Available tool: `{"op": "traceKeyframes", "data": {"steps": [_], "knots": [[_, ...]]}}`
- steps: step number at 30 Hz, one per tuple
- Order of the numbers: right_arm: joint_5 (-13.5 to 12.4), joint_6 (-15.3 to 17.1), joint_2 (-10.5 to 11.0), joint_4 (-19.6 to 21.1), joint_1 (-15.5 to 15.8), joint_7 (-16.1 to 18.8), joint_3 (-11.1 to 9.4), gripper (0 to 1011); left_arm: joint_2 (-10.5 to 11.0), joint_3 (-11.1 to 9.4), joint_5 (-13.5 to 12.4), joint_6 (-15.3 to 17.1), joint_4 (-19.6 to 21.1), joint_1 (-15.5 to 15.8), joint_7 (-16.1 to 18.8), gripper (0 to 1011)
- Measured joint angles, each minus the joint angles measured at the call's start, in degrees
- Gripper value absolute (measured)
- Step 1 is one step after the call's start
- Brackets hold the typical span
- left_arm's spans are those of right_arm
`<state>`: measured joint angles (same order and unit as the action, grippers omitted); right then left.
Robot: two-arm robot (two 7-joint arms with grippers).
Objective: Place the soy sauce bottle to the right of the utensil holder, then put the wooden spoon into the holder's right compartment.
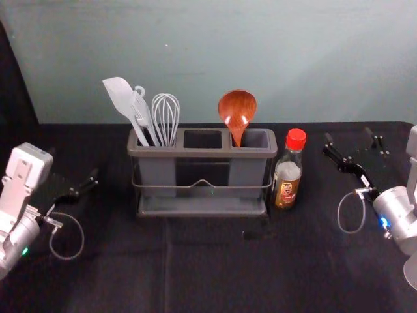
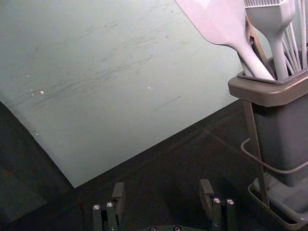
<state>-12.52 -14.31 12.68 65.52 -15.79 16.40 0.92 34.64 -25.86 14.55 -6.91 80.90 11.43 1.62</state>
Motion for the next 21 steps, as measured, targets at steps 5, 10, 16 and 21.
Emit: {"op": "traceKeyframes", "data": {"steps": [5, 10, 16, 21], "knots": [[0.0, 0.0, 0.0, 0.0, 0.0, 0.0, 0.0, 1003, 0.0, 0.0, 0.0, 0.0, 0.0, 0.0, 0.0, 1011], [-0.1, -0.1, 0.0, 0.1, 0.1, 0.2, 0.0, 1003, 0.0, 0.0, 0.0, 0.0, 0.0, 0.0, 0.0, 1012], [-0.1, -0.2, 0.0, 0.1, 0.1, 0.2, 0.0, 1003, 0.0, 0.0, 0.0, 0.0, 0.0, 0.0, 0.0, 1012], [-0.1, -0.3, -0.1, 0.2, 0.1, 0.2, 0.0, 1003, 0.0, 0.0, 0.0, 0.0, 0.0, 0.0, 0.0, 1011]]}}
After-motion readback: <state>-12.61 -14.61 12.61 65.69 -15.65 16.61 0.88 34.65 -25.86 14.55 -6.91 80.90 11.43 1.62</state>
